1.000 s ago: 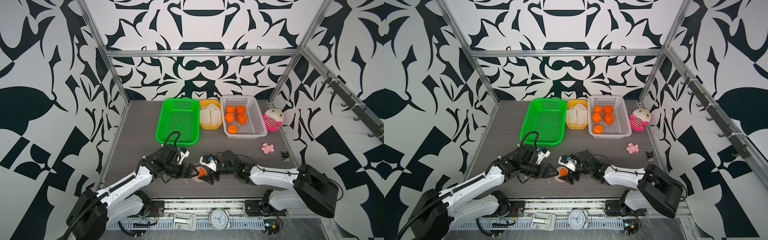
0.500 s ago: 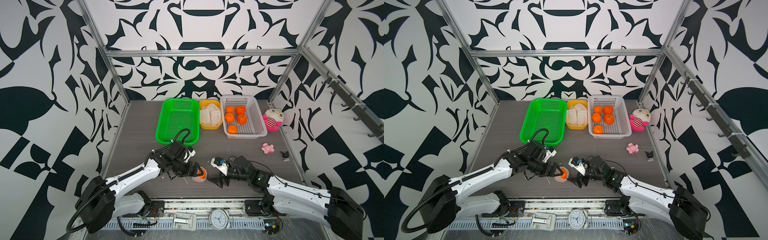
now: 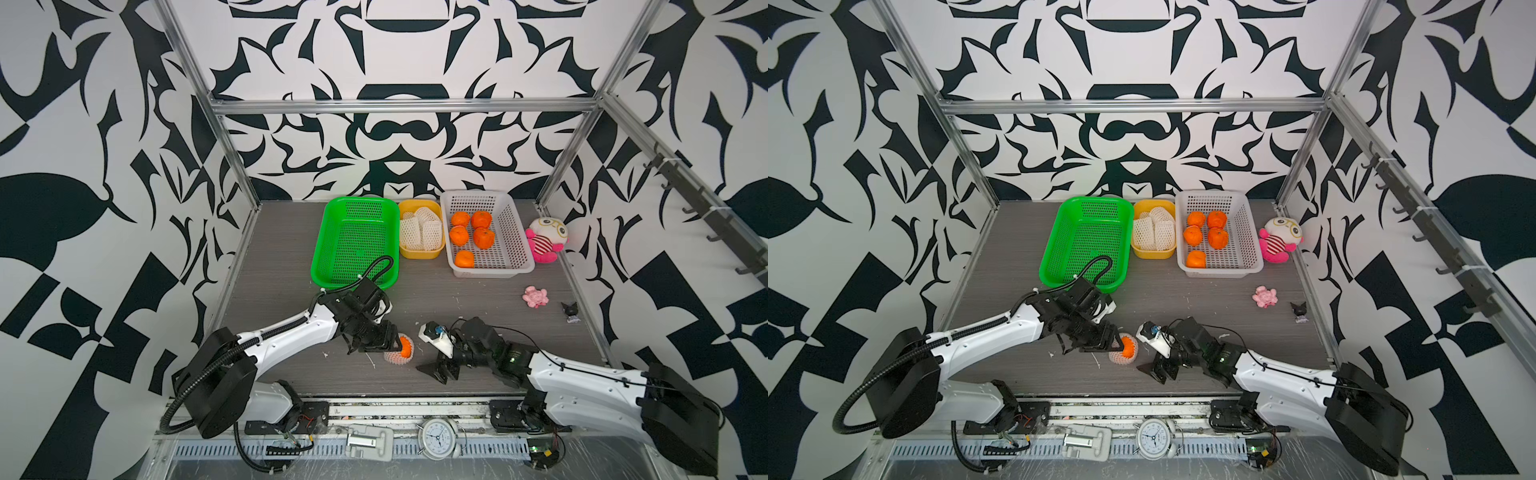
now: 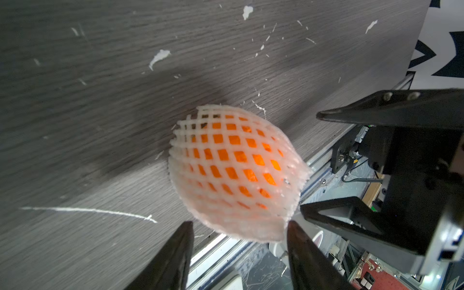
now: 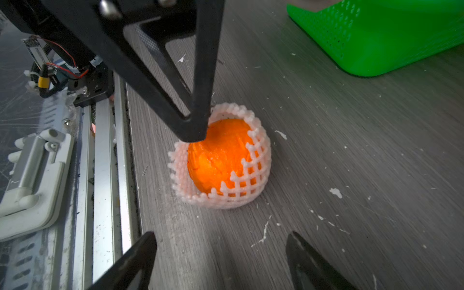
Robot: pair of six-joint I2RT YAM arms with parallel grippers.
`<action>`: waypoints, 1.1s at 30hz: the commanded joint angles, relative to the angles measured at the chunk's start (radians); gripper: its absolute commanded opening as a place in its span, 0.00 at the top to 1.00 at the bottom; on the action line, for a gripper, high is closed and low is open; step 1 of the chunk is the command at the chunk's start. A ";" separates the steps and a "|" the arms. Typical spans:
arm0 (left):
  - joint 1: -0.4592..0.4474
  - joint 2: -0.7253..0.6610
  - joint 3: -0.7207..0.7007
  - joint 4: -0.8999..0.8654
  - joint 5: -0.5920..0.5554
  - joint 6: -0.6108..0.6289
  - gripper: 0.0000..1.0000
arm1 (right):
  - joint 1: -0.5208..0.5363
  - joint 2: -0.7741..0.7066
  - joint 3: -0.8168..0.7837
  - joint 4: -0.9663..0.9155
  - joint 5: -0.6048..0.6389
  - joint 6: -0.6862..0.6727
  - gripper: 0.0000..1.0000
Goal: Remove foam nets from oranges
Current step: Remove the foam net from the orange.
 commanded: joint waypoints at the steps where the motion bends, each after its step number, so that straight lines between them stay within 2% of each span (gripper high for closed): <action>1: -0.004 0.028 0.039 -0.060 -0.013 0.026 0.43 | 0.011 0.030 0.053 0.059 -0.017 -0.021 0.16; 7: -0.004 0.049 0.062 -0.061 0.012 0.064 0.49 | 0.019 0.066 0.066 0.086 -0.028 -0.040 0.15; 12: -0.004 0.062 0.085 -0.074 0.033 0.076 0.68 | 0.020 0.088 0.081 0.091 -0.035 -0.051 0.15; 17: -0.004 0.044 0.106 -0.087 0.035 0.076 0.78 | 0.020 0.100 0.096 0.088 -0.035 -0.067 0.15; 26: -0.004 0.055 0.117 -0.086 0.049 0.075 0.82 | 0.020 0.123 0.109 0.070 0.034 -0.110 0.09; 33: -0.004 0.056 0.112 -0.072 0.062 0.068 0.82 | 0.020 0.194 0.099 0.159 0.061 -0.108 0.04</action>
